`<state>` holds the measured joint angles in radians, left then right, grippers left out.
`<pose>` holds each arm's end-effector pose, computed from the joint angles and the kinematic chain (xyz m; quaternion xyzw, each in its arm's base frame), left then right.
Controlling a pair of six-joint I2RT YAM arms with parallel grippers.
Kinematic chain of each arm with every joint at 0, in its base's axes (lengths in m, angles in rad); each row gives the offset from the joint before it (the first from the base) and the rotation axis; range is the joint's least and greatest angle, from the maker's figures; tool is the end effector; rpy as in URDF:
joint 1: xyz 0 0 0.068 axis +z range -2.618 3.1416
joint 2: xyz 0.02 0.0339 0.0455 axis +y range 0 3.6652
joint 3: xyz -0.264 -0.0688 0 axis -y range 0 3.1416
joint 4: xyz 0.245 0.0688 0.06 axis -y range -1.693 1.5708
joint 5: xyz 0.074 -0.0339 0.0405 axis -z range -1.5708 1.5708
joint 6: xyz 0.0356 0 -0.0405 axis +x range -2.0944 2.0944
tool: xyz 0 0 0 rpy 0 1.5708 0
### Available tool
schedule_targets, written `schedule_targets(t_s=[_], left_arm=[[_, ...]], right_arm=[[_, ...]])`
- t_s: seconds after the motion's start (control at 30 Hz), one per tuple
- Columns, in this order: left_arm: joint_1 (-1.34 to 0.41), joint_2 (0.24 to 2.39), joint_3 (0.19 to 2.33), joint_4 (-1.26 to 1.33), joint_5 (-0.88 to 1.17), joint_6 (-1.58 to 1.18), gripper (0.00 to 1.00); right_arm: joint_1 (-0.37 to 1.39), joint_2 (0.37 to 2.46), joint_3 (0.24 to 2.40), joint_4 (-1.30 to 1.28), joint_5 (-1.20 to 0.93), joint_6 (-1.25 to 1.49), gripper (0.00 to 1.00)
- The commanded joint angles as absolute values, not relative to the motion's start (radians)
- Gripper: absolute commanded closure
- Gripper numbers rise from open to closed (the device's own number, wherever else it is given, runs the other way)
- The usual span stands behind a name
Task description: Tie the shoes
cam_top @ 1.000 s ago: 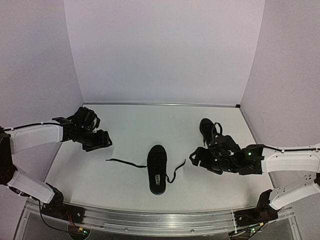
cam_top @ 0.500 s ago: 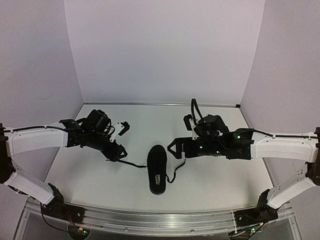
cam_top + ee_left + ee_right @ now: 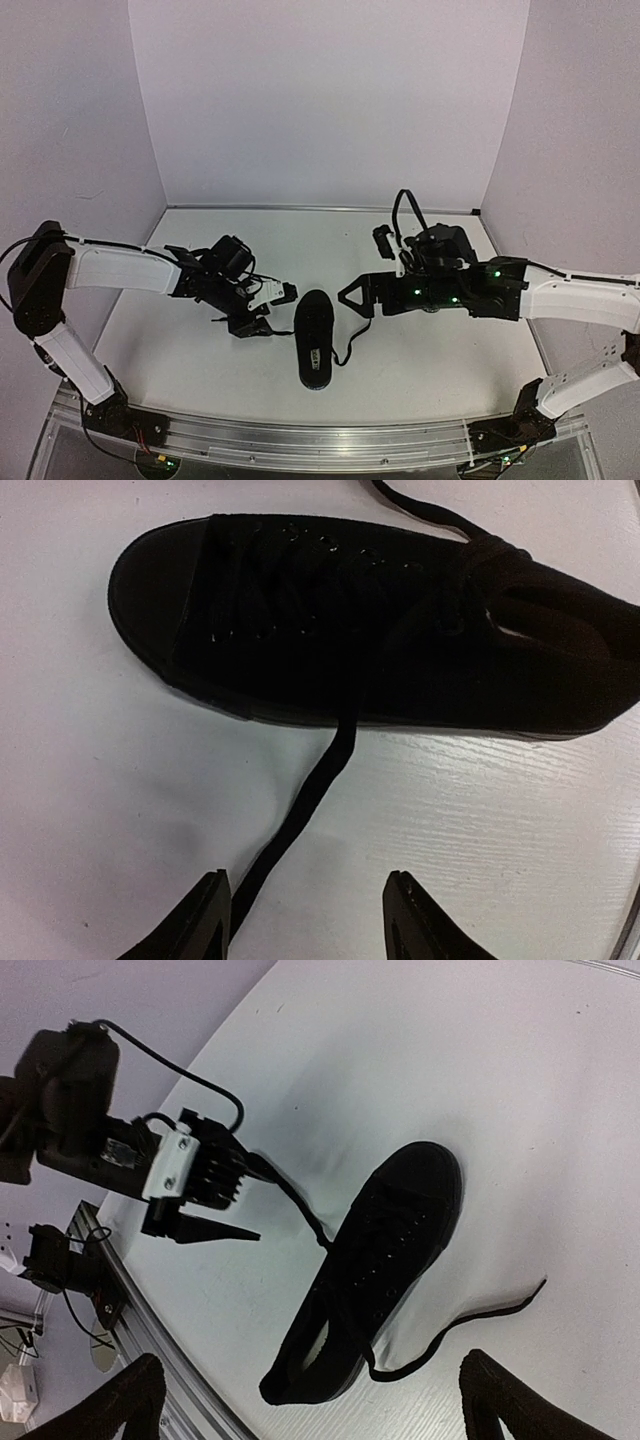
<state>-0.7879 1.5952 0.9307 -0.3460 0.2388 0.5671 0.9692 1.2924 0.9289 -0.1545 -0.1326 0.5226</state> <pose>0.2155 -0.2285 0.1816 0.6238 0.7228 -0.1440 0.2602 0.1618 0.2440 0.2822 -0.2235 0.8339 0.3823 0.3293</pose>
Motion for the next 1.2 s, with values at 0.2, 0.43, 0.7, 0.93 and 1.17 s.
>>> schedule_targets(t_s=[0.2, 0.43, 0.7, 0.93, 1.17], left_arm=[[-0.809, 1.772, 1.060, -0.348, 0.283, 0.734, 0.54], [-0.808, 1.849, 1.092, -0.345, 0.276, 0.766, 0.62], [-0.809, 1.877, 1.103, -0.353, 0.253, 0.775, 0.85], [-0.829, 1.750, 1.073, -0.305, 0.312, 0.689, 1.00], [-0.861, 1.614, 0.963, -0.086, 0.390, 0.541, 1.00]], right_arm=[[0.896, 1.191, 0.855, -0.112, -0.181, 0.559, 0.02], [0.870, 1.189, 0.836, -0.107, -0.205, 0.558, 0.02], [0.845, 1.187, 0.826, -0.107, -0.223, 0.557, 0.02], [0.837, 1.220, 0.836, -0.092, -0.251, 0.548, 0.02], [0.837, 1.316, 0.840, -0.011, -0.353, 0.549, 0.16]])
